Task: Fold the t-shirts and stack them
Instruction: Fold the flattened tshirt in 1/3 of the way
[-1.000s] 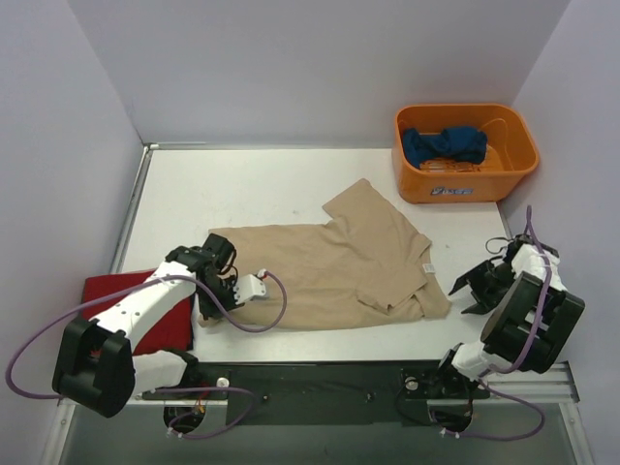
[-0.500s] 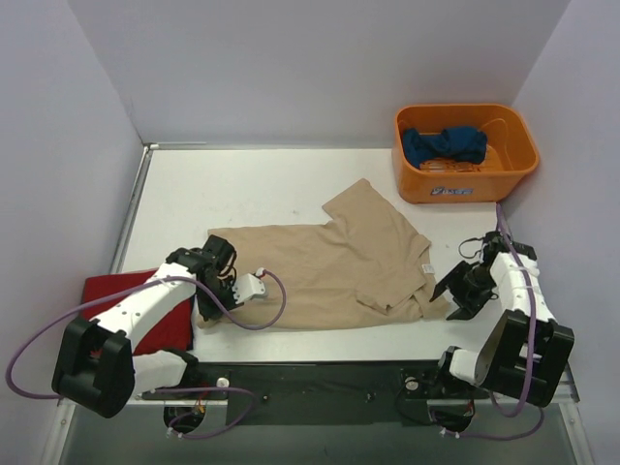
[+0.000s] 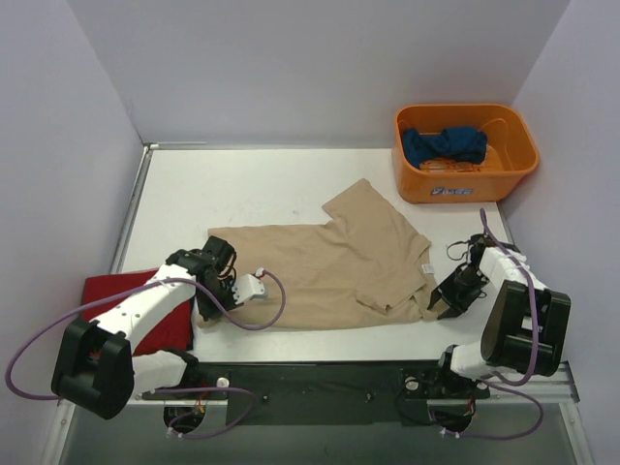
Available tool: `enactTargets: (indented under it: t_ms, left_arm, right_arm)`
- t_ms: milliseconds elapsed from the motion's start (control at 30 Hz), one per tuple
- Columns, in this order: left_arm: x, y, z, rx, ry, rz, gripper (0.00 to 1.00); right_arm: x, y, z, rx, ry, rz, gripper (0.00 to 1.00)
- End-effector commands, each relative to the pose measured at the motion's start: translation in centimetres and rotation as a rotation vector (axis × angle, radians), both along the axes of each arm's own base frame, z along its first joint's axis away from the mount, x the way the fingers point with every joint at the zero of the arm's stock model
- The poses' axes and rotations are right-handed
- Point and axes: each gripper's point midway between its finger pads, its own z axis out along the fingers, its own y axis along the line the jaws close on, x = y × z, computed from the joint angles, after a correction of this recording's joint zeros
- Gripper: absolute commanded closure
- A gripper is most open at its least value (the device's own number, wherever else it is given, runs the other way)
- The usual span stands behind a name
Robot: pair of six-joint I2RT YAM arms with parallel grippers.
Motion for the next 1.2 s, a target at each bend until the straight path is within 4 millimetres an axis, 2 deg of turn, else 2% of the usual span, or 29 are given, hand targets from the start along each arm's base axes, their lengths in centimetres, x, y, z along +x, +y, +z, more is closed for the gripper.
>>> enactTargets:
  t_ms: [0, 100, 267, 333, 467, 600, 700, 733, 767, 833, 867, 933, 1033, 1100, 1133, 1167]
  left_arm:
    - [0.7, 0.5, 0.4, 0.029, -0.051, -0.002, 1.00]
    - [0.8, 1.5, 0.2, 0.080, -0.063, -0.011, 1.00]
    - [0.5, 3.8, 0.3, 0.191, -0.072, -0.069, 1.00]
    - [0.3, 4.1, 0.3, 0.198, -0.062, -0.086, 1.00]
    - [0.1, 3.5, 0.5, 0.168, -0.039, -0.084, 1.00]
    - [-0.5, 1.5, 1.0, 0.069, 0.004, -0.119, 1.00]
    - [-0.3, 1.6, 0.8, 0.085, 0.003, -0.154, 1.00]
    - [-0.2, 1.9, 0.7, 0.097, 0.000, -0.171, 0.97]
    - [-0.2, 2.1, 0.7, 0.109, 0.000, -0.182, 0.81]
    - [-0.6, 2.1, 1.0, 0.108, 0.018, -0.197, 0.54]
    - [-0.8, 2.1, 1.3, 0.104, 0.030, -0.201, 0.46]
    - [-1.2, 1.5, 2.1, 0.071, 0.049, -0.198, 0.38]
    - [-1.3, 0.5, 3.7, 0.015, 0.065, -0.191, 0.36]
    - [-0.3, -0.5, 5.1, -0.020, 0.045, -0.188, 0.36]
    - [1.0, -1.4, 6.6, -0.050, -0.001, -0.175, 0.36]
    - [1.6, -2.2, 7.0, -0.081, -0.005, -0.169, 0.37]
  right_arm:
    - [-0.3, -0.8, -1.1, -0.043, 0.039, -0.049, 0.79]
    - [-0.7, -2.1, -1.4, -0.078, 0.047, -0.085, 0.99]
    - [-0.8, -4.2, -0.5, -0.090, 0.034, -0.147, 1.00]
    - [-0.8, -5.0, 0.0, -0.104, 0.029, -0.147, 1.00]
    - [-1.3, -4.6, 0.4, -0.080, 0.054, -0.114, 1.00]
    - [-1.6, -3.7, 0.0, -0.086, 0.080, -0.061, 1.00]
    - [-1.5, -3.4, -0.6, -0.065, 0.109, -0.087, 0.99]
    - [-1.6, -3.4, -0.6, -0.066, 0.116, -0.087, 0.93]
    - [-1.6, -3.5, -0.7, -0.067, 0.119, -0.082, 0.80]
    - [-1.4, -3.5, -0.3, -0.072, 0.106, -0.083, 0.61]
    - [-1.3, -3.7, 0.1, -0.086, 0.086, -0.085, 0.57]
    - [-0.8, -4.1, 1.1, -0.109, 0.044, -0.099, 0.55]
    - [0.8, -4.5, 3.0, -0.123, -0.034, -0.104, 0.52]
    - [1.9, -4.9, 4.6, -0.153, -0.085, -0.078, 0.52]
    - [2.1, -4.7, 5.3, -0.164, -0.100, -0.040, 0.52]
    - [3.2, -4.8, 6.4, -0.180, -0.141, -0.012, 0.55]
